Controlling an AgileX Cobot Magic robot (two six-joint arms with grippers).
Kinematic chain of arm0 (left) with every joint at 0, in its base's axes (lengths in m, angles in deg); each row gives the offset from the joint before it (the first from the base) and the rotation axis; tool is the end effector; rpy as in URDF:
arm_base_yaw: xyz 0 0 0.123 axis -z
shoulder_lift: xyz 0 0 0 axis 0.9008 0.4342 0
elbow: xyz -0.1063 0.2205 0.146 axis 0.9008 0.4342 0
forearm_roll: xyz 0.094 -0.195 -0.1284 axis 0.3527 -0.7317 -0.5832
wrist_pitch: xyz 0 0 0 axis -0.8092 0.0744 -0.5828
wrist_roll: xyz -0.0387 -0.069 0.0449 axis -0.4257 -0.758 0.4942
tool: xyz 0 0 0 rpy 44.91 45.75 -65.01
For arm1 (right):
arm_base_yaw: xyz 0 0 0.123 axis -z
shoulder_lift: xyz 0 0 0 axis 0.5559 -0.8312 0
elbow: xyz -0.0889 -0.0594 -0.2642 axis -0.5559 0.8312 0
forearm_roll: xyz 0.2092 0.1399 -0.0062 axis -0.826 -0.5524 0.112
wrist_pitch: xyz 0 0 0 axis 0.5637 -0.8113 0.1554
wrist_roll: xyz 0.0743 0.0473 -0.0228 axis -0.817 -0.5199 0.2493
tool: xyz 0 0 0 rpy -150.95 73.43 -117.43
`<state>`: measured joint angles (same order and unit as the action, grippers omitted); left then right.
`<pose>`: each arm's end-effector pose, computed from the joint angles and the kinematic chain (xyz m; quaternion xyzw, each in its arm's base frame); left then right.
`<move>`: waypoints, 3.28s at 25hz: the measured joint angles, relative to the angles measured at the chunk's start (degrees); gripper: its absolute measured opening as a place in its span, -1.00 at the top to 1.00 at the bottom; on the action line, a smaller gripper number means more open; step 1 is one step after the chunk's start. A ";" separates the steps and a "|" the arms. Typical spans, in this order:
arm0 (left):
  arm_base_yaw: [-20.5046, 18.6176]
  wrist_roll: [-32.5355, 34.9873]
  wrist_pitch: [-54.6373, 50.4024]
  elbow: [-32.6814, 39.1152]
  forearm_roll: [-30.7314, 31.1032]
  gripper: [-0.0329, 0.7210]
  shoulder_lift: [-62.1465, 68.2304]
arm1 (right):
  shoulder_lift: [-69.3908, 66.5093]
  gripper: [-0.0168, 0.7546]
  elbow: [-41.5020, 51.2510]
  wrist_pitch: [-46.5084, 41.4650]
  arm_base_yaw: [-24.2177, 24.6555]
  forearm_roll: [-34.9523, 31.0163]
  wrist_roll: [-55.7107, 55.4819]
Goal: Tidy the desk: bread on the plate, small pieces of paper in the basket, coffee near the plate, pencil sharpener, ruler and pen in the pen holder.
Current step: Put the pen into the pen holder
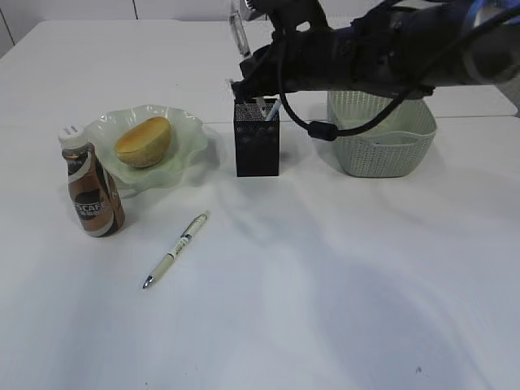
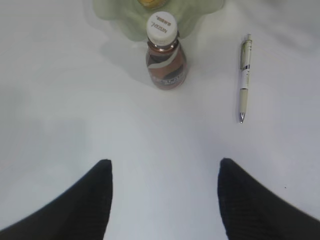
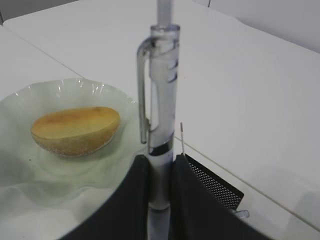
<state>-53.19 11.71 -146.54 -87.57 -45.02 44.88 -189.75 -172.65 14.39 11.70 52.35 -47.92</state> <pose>0.2223 -0.0423 0.3759 0.1278 0.9482 -0.0105 0.2905 0.4356 0.1860 0.2535 -0.2685 0.7761 0.0880 0.5638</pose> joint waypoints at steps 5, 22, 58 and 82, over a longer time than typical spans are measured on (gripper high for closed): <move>0.00 0.00 0.00 0.00 -0.82 -0.32 0.00 | -1.93 0.73 -0.95 1.26 0.34 0.23 0.82; 0.00 0.00 0.80 0.00 -0.82 -0.32 0.00 | -9.14 0.73 -11.68 6.03 3.04 0.60 3.17; 0.00 -0.10 4.19 0.00 -0.82 -0.32 0.00 | -17.65 0.72 -17.60 8.66 5.81 0.23 2.89; 0.00 -0.10 4.24 0.00 -0.82 -0.32 0.00 | -17.65 0.55 -17.60 9.11 5.81 16.41 -17.96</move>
<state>-53.19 11.61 -142.30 -87.57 -45.84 44.88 -207.40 -190.24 23.50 17.51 68.76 -65.88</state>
